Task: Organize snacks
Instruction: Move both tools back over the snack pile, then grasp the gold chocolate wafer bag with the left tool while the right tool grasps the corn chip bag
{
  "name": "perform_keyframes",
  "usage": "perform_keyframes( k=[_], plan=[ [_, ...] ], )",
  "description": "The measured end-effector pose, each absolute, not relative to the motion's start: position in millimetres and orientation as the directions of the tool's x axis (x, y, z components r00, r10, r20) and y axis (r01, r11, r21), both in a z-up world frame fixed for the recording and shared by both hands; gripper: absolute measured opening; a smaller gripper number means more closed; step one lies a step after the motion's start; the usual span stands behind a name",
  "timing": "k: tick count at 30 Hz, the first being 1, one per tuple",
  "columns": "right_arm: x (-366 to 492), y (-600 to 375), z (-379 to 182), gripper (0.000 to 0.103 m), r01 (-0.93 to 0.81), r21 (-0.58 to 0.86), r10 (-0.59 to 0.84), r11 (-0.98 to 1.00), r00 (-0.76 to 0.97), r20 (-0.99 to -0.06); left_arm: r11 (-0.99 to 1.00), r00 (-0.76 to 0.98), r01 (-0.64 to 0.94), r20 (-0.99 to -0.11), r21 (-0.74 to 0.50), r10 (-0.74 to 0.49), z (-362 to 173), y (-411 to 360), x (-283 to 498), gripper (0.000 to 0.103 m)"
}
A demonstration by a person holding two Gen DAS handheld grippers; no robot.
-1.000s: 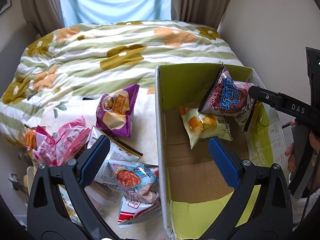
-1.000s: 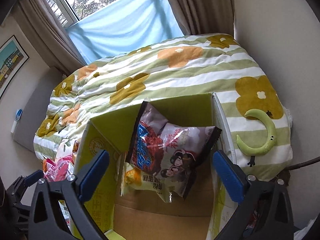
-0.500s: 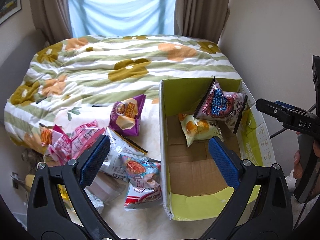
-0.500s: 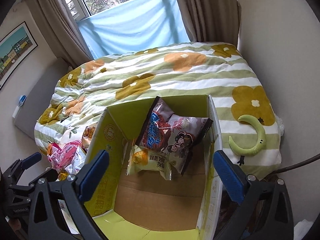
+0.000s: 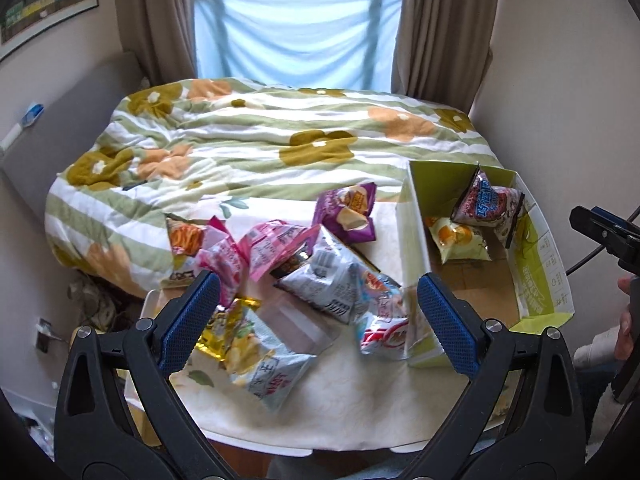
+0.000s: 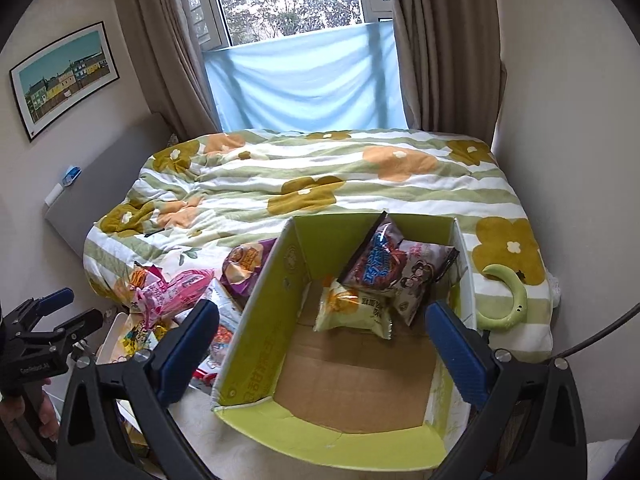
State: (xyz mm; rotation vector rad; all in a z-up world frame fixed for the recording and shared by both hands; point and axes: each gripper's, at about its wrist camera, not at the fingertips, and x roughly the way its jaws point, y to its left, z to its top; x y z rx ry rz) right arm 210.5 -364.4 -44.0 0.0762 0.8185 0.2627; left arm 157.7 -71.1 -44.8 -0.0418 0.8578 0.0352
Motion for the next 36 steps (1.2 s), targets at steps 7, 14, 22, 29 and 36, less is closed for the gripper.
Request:
perform_keyframes(
  k=[7,14,22,29,36],
  plan=[
    [167.3,-307.3,-52.6,0.103,-0.147,0.23,0.269,0.962,0.661,-0.701,0.999,0.632,-0.04,-0.775,-0.037,-0.003,-52.2,8.2,127.7,0.098],
    [136.4,-247.4,-70.8,0.103,-0.131,0.265,0.286,0.955,0.644,-0.71,0.998,0.589,-0.009,-0.807,-0.055,-0.039,-77.7,72.3,118.1,0.098],
    [116.4,-183.9,-119.9,0.103,-0.124,0.315,0.326,0.941,0.589,-0.74,0.995,0.528,0.05,-0.843,-0.086,-0.1,-126.4,115.8,136.6,0.098],
    [124.6,-137.9,-180.0,0.103,-0.134,0.374,0.388,0.918,0.507,-0.77,0.988,0.458,0.103,-0.876,-0.117,-0.151,-179.0,112.4,179.2,0.098],
    [135.7,-109.4,-217.4,0.103,-0.158,0.382,0.411,0.91,0.442,-0.797,0.984,0.394,0.128,-0.904,-0.122,-0.163,-228.1,98.0,218.0,0.098]
  ],
)
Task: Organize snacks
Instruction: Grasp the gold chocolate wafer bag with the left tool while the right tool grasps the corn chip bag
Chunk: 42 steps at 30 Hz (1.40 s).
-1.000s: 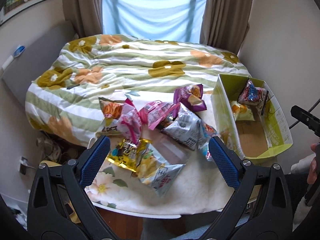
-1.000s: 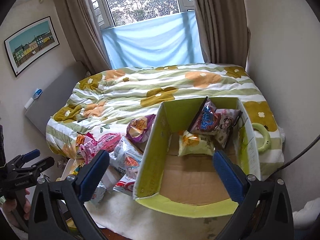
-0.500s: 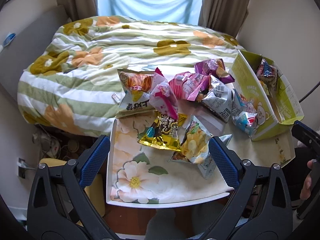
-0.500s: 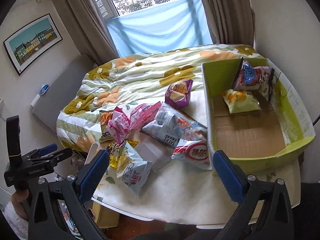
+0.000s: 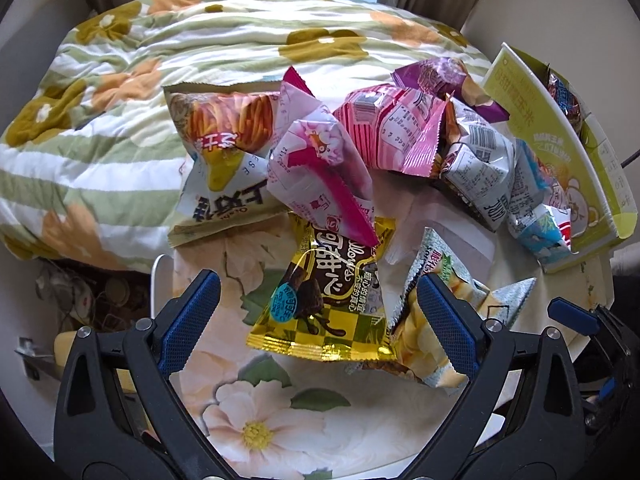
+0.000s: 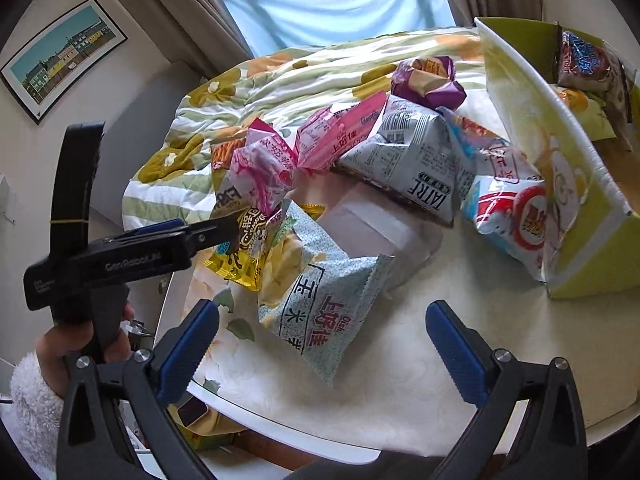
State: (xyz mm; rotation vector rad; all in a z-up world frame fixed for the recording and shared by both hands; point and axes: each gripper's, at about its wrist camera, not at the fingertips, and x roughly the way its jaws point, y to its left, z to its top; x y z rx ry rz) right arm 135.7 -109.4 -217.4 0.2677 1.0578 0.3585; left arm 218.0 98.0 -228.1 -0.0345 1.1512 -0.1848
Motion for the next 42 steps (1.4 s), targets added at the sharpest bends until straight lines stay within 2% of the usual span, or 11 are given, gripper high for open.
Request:
perform_keyframes(
  k=[3,9,13,14,25,29,36,42],
  plan=[
    [144.2,-105.4,-230.4,0.103,-0.15,0.394,0.418,0.907,0.43,-0.8,0.983,0.373,0.138,-0.914,-0.118,-0.162,-243.1,93.4,225.5,0.098],
    [154.8,-97.9,-252.4,0.103,-0.156,0.423,0.449,0.892,0.394,-0.802,0.981,0.329,0.141,-0.928,-0.132,-0.172,-263.7,88.4,235.3,0.087],
    [157.2,-97.4,-258.4,0.103,-0.144,0.455,0.473,0.879,0.382,-0.794,0.978,0.31,0.127,-0.93,-0.166,-0.199,-270.2,91.9,238.3,0.073],
    [157.4,-97.5,-258.2,0.103,-0.145,0.464,0.482,0.874,0.381,-0.789,0.978,0.31,0.127,-0.93,-0.163,-0.195,-271.0,91.7,238.0,0.067],
    [168.2,-85.5,-260.3,0.102,-0.181,0.483,0.514,0.857,0.358,-0.779,0.981,0.307,0.133,-0.936,-0.139,-0.174,-274.8,93.1,219.1,0.06],
    [168.7,-82.8,-265.7,0.095,-0.192,0.472,0.509,0.861,0.338,-0.791,0.981,0.3,0.132,-0.938,-0.141,-0.175,-273.4,95.6,211.7,0.06],
    [168.7,-87.6,-268.7,0.068,-0.189,0.473,0.509,0.86,0.309,-0.803,0.982,0.305,0.124,-0.936,-0.143,-0.175,-268.4,100.5,193.0,0.059],
    [165.1,-91.2,-262.3,0.062,-0.19,0.458,0.496,0.868,0.307,-0.812,0.982,0.312,0.114,-0.933,-0.152,-0.181,-257.1,105.5,180.7,0.057]
  ],
)
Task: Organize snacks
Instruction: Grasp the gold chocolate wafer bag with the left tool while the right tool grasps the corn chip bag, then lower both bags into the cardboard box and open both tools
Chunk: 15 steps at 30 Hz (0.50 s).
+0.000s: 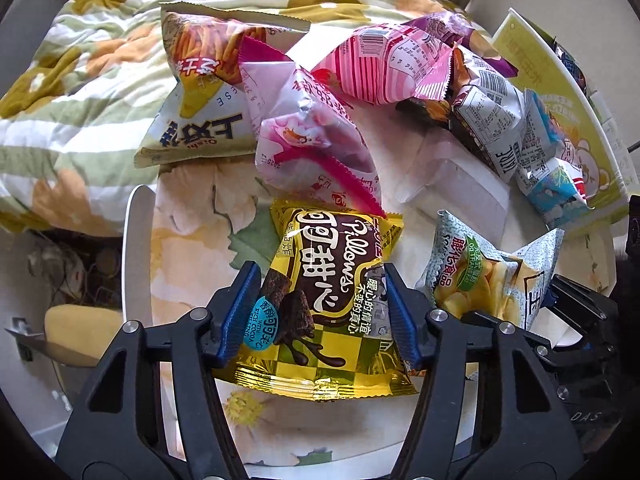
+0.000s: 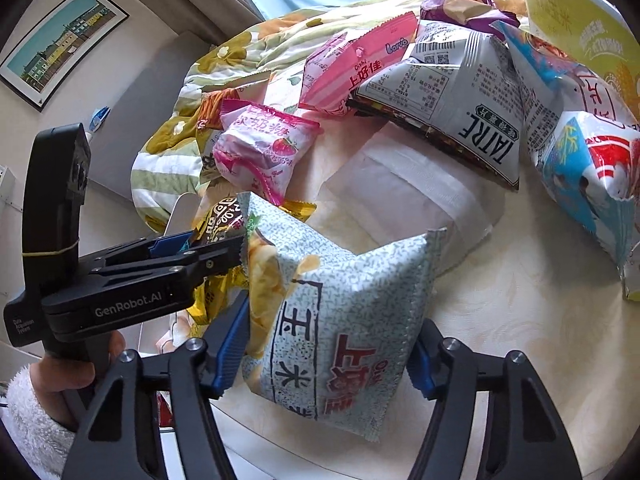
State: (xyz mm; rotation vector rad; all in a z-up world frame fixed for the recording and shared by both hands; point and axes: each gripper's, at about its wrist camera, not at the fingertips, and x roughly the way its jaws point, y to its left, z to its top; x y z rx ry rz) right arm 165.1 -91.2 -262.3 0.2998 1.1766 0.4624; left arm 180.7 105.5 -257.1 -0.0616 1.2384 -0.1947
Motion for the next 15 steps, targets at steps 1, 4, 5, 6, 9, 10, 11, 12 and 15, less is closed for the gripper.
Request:
perform_keyframes(
  k=[1,4,5,6,9,10,11,12,15],
  plan=[
    [163.9,-91.5,-260.7,0.061,-0.191,0.454,0.493,0.87,0.308,-0.814,0.981,0.315,0.116,-0.931,-0.156,-0.186,-254.4,105.8,178.1,0.056],
    [160.3,-93.9,-255.7,0.061,-0.196,0.439,0.48,0.877,0.316,-0.818,0.979,0.321,0.121,-0.926,-0.166,-0.197,-247.7,107.8,172.8,0.055],
    [159.7,-93.5,-254.0,0.061,-0.199,0.429,0.472,0.881,0.319,-0.822,0.978,0.321,0.12,-0.925,-0.171,-0.202,-246.2,107.5,171.5,0.055],
    [157.7,-93.1,-252.8,0.061,-0.199,0.421,0.465,0.885,0.324,-0.824,0.977,0.322,0.119,-0.924,-0.176,-0.206,-245.0,107.8,170.0,0.055],
    [153.4,-95.3,-248.4,0.061,-0.196,0.412,0.455,0.89,0.333,-0.825,0.975,0.332,0.112,-0.917,-0.192,-0.219,-239.5,110.2,165.5,0.054],
    [151.7,-96.5,-246.6,0.061,-0.195,0.408,0.451,0.892,0.337,-0.826,0.974,0.337,0.111,-0.915,-0.197,-0.224,-236.3,110.7,163.7,0.054],
    [151.0,-96.4,-245.0,0.061,-0.194,0.404,0.447,0.894,0.341,-0.827,0.974,0.344,0.11,-0.911,-0.199,-0.226,-232.2,111.0,162.1,0.054],
    [150.1,-97.4,-242.4,0.061,-0.192,0.4,0.443,0.896,0.346,-0.827,0.973,0.351,0.11,-0.908,-0.201,-0.227,-227.3,111.1,160.9,0.054],
    [145.9,-98.2,-229.8,0.061,-0.193,0.388,0.433,0.901,0.371,-0.821,0.971,0.381,0.12,-0.893,-0.207,-0.238,-207.2,109.8,158.0,0.054]
  ],
)
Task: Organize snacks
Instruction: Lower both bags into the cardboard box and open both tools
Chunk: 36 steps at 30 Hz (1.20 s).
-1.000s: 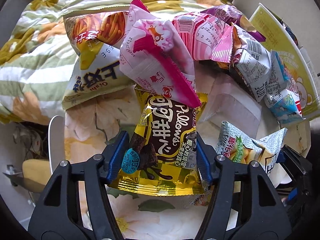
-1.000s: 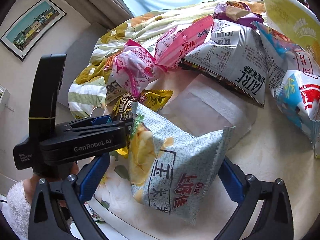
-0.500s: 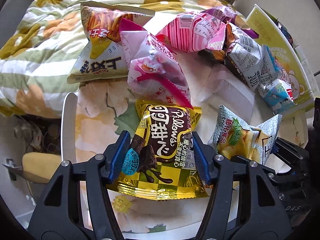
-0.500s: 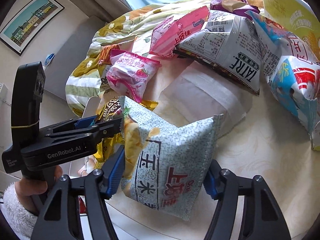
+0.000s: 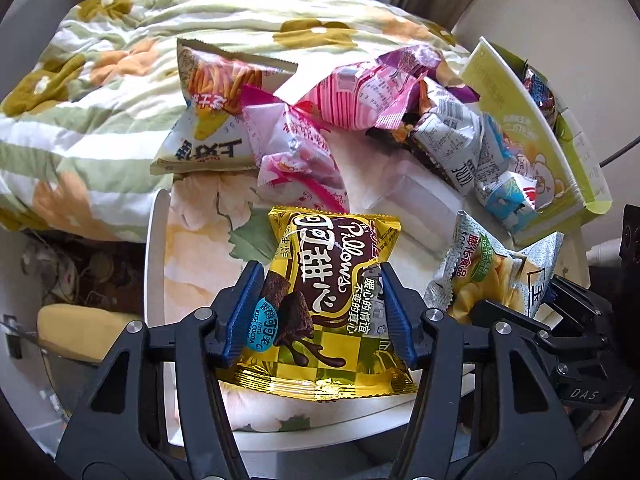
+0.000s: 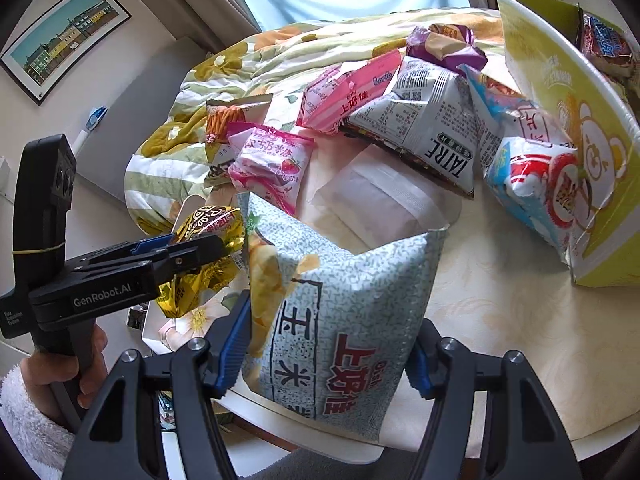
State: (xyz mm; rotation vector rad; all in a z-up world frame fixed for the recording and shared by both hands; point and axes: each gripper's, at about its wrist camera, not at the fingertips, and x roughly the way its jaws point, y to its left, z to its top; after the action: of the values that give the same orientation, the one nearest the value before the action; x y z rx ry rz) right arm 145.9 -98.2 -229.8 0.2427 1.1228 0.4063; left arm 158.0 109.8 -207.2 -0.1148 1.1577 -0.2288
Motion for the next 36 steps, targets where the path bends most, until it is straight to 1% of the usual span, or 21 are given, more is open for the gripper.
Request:
perform_keyframes(
  k=[4,8,13,15,17,21,25,26,30,36],
  plan=[
    [138.6,-104.8,-200.6,0.061,-0.205,0.351,0.407,0.913,0.428,-0.807,0.966,0.431,0.15,-0.865,-0.21,-0.255,-170.7,101.0,156.7,0.054],
    [135.4,-123.4,-165.7,0.061,-0.181,0.339,0.384,0.923,0.494,-0.78,0.956,0.487,0.204,-0.826,-0.209,-0.284,-127.8,82.3,160.5,0.054],
    [135.9,-167.2,-123.5,0.061,-0.128,0.332,0.342,0.934,0.585,-0.736,0.943,0.545,0.271,-0.776,-0.196,-0.318,-81.2,41.9,172.8,0.054],
    [138.4,-203.7,-101.3,0.061,-0.084,0.32,0.3,0.944,0.63,-0.717,0.937,0.556,0.291,-0.763,-0.193,-0.33,-70.3,19.9,181.8,0.054],
    [139.3,-217.3,-95.1,0.061,-0.072,0.314,0.285,0.947,0.642,-0.712,0.932,0.565,0.306,-0.751,-0.193,-0.341,-63.1,-4.5,190.0,0.054],
    [145.2,-274.0,-77.7,0.061,-0.028,0.268,0.215,0.963,0.678,-0.703,0.924,0.565,0.322,-0.741,-0.207,-0.363,-58.8,-59.2,204.8,0.054],
    [158.5,-341.4,-72.5,0.061,0.009,0.247,0.173,0.969,0.688,-0.705,0.916,0.553,0.341,-0.742,-0.213,-0.378,-64.2,-121.9,219.6,0.054],
    [158.5,-341.4,-72.5,0.061,0.009,0.247,0.173,0.969,0.688,-0.705,0.915,0.548,0.346,-0.746,-0.208,-0.377,-67.3,-138.3,224.0,0.054],
    [169.1,-389.7,-74.9,0.061,0.014,0.272,0.188,0.962,0.688,-0.701,0.914,0.52,0.364,-0.774,-0.181,-0.36,-88.4,-200.9,241.8,0.054],
    [182.2,-439.6,-81.6,0.061,0.01,0.282,0.205,0.959,0.661,-0.722,0.928,0.472,0.346,-0.83,-0.137,-0.298,-134.0,-262.6,260.2,0.054]
  ],
)
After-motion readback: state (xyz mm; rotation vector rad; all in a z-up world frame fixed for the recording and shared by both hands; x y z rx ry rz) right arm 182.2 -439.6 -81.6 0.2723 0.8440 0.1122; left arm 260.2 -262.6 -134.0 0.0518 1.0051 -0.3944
